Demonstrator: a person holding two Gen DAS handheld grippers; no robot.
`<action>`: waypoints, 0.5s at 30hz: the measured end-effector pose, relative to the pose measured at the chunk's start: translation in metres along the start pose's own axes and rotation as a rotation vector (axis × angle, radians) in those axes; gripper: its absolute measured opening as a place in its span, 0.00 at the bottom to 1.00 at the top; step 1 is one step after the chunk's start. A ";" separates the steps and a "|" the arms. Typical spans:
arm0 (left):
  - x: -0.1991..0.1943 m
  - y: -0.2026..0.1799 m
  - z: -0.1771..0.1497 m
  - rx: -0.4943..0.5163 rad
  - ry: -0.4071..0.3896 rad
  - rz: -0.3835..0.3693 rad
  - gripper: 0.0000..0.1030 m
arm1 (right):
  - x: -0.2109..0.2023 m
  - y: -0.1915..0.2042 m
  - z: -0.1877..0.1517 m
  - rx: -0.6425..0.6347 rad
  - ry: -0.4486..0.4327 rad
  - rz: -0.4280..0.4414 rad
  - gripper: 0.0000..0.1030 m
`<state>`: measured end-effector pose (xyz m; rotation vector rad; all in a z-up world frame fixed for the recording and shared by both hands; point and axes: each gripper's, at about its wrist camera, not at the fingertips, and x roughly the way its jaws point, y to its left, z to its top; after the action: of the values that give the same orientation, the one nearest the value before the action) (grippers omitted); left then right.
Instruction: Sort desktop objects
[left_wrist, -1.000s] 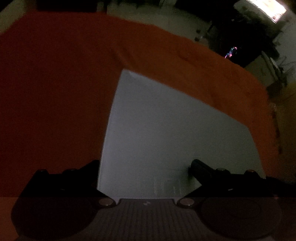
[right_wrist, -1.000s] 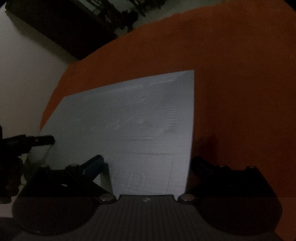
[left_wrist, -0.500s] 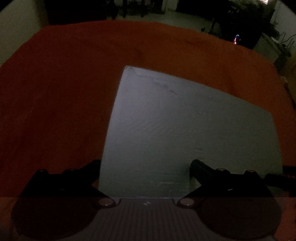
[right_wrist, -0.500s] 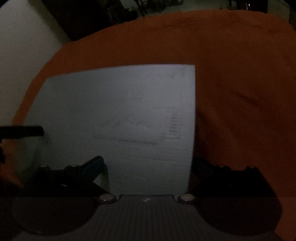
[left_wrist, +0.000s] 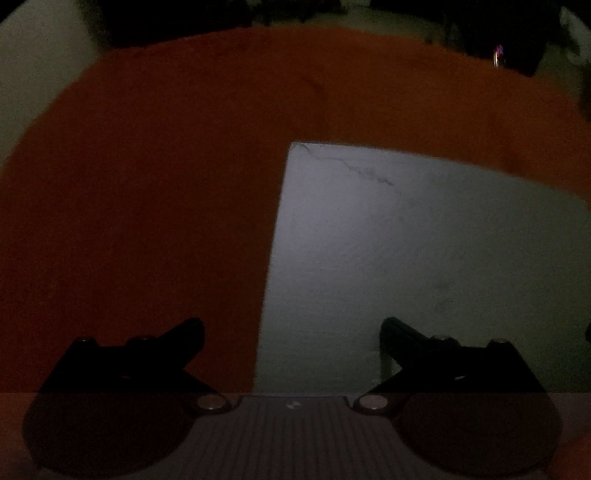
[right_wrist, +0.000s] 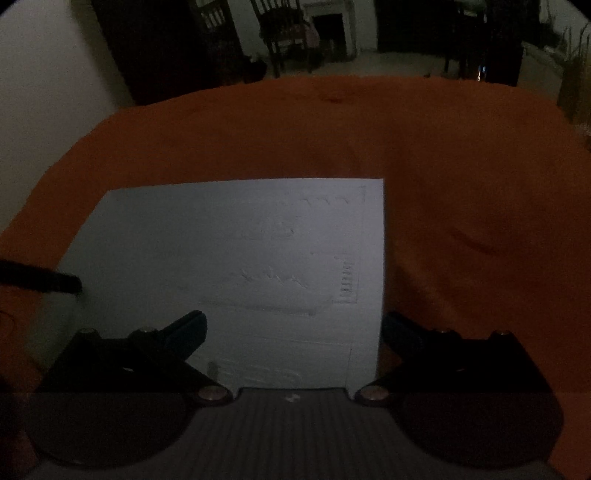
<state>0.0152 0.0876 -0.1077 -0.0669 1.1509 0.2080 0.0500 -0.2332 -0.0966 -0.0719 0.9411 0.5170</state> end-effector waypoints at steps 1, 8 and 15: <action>-0.001 -0.002 -0.001 0.003 -0.005 0.002 1.00 | -0.001 0.003 -0.007 -0.012 -0.004 -0.015 1.00; -0.012 -0.006 -0.014 0.009 -0.030 0.014 1.00 | 0.005 0.006 -0.025 0.022 -0.042 -0.032 1.00; 0.011 -0.027 -0.015 -0.010 -0.047 0.023 1.00 | -0.007 0.000 -0.023 0.027 -0.021 -0.027 1.00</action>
<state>0.0109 0.0606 -0.1250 -0.0573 1.1041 0.2350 0.0292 -0.2421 -0.1047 -0.0548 0.9248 0.4789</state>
